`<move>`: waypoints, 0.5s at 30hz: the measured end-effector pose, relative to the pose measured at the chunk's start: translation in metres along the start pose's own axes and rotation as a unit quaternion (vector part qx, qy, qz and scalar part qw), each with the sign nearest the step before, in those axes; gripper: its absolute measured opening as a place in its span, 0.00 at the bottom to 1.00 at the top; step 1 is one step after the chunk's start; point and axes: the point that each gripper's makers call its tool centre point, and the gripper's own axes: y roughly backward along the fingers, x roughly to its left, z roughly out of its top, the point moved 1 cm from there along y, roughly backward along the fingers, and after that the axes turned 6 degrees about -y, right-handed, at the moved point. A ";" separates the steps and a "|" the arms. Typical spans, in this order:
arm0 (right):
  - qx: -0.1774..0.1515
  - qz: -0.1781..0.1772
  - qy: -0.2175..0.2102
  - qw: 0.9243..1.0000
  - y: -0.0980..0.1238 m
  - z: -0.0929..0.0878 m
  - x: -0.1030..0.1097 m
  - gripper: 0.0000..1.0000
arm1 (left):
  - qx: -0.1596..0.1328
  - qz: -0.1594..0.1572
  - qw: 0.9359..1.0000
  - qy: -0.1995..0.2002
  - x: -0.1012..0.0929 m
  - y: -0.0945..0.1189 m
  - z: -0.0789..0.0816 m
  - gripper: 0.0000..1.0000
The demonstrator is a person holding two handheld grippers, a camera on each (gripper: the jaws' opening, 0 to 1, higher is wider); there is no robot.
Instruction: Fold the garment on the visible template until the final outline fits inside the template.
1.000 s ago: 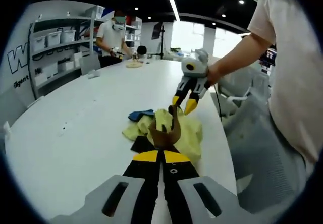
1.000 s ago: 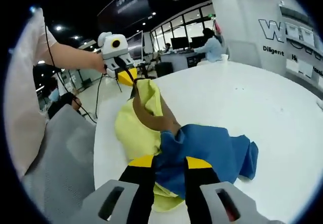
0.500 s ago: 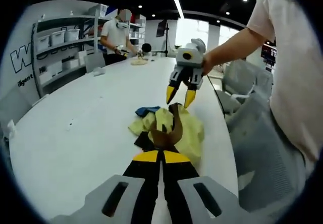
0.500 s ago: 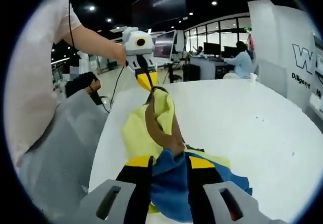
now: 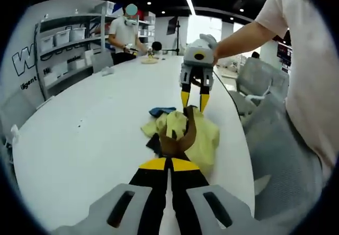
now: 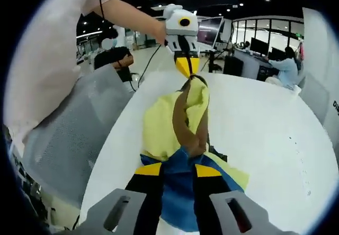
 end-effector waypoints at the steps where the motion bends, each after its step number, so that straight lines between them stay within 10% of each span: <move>1: -0.002 -0.001 0.001 1.000 0.000 0.000 -0.001 0.12 | 0.000 0.001 1.000 0.000 0.000 0.000 0.000 0.00; 15: -0.021 -0.029 -0.018 0.999 0.006 0.006 -0.007 0.00 | -0.004 0.011 1.000 0.008 0.000 0.007 0.001 0.00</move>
